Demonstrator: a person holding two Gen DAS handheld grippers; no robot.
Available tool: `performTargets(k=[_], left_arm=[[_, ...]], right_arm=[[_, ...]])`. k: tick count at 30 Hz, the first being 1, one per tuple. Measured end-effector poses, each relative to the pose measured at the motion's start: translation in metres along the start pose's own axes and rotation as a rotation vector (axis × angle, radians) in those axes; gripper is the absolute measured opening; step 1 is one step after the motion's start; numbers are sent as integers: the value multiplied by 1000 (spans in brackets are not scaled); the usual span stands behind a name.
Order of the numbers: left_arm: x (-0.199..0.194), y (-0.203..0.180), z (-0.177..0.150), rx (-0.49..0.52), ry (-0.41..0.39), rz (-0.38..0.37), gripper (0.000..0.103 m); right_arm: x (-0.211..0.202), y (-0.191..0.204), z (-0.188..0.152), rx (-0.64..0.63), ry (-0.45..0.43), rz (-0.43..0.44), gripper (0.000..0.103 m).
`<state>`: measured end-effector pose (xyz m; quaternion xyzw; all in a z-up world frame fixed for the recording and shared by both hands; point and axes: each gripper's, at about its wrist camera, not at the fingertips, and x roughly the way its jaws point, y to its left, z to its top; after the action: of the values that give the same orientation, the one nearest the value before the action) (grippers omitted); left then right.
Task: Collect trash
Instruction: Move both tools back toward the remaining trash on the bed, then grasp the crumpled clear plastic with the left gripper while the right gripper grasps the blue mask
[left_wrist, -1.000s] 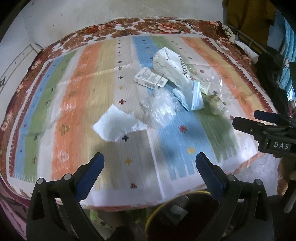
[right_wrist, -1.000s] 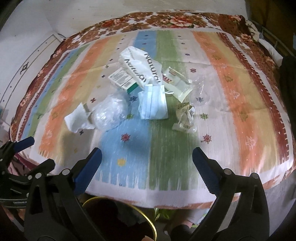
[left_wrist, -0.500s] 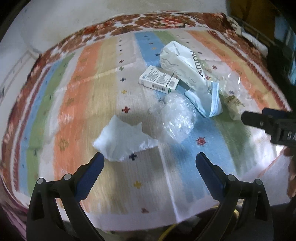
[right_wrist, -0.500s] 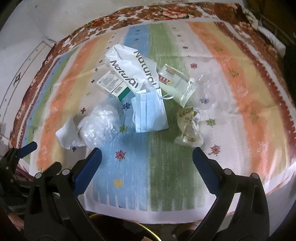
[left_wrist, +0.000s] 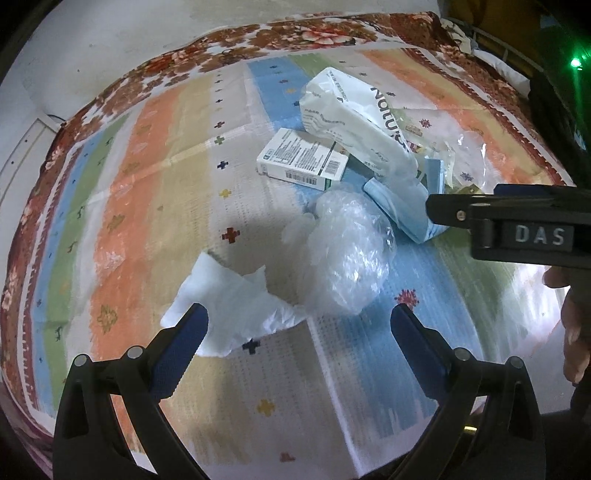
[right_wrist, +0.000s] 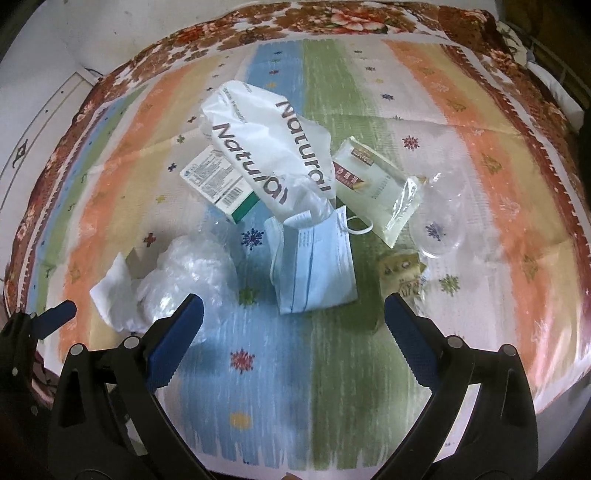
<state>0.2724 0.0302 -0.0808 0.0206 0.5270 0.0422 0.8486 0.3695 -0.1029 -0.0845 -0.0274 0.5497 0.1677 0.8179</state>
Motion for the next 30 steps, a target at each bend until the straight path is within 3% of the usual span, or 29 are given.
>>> performTargets(k=[8, 10, 12, 13, 17, 20, 22, 24, 27, 30], left_arm=[[17, -1, 14, -36, -13, -58, 97], [21, -5, 19, -21, -12, -58, 97], [26, -9, 23, -9, -1, -59, 97], [29, -10, 24, -6, 4, -64, 97], [38, -11, 27, 2, 24, -75, 95], [43, -10, 27, 10, 35, -83, 86], [46, -10, 27, 14, 41, -85, 73], [46, -11, 27, 18, 31, -62, 51], [44, -9, 28, 0, 31, -66, 39], [36, -8, 31, -13, 14, -91, 34]], right_arm=[[30, -10, 11, 9, 36, -38, 84], [34, -10, 12, 6, 42, -42, 75], [40, -11, 14, 1, 59, -51, 58], [41, -11, 13, 6, 62, -50, 56], [48, -16, 13, 16, 83, -56, 30], [50, -19, 11, 17, 91, -65, 19], [50, -22, 10, 28, 95, -59, 13], [46, -25, 10, 39, 91, -51, 9], [40, -29, 11, 53, 84, -35, 6], [33, -32, 11, 49, 77, -35, 5]])
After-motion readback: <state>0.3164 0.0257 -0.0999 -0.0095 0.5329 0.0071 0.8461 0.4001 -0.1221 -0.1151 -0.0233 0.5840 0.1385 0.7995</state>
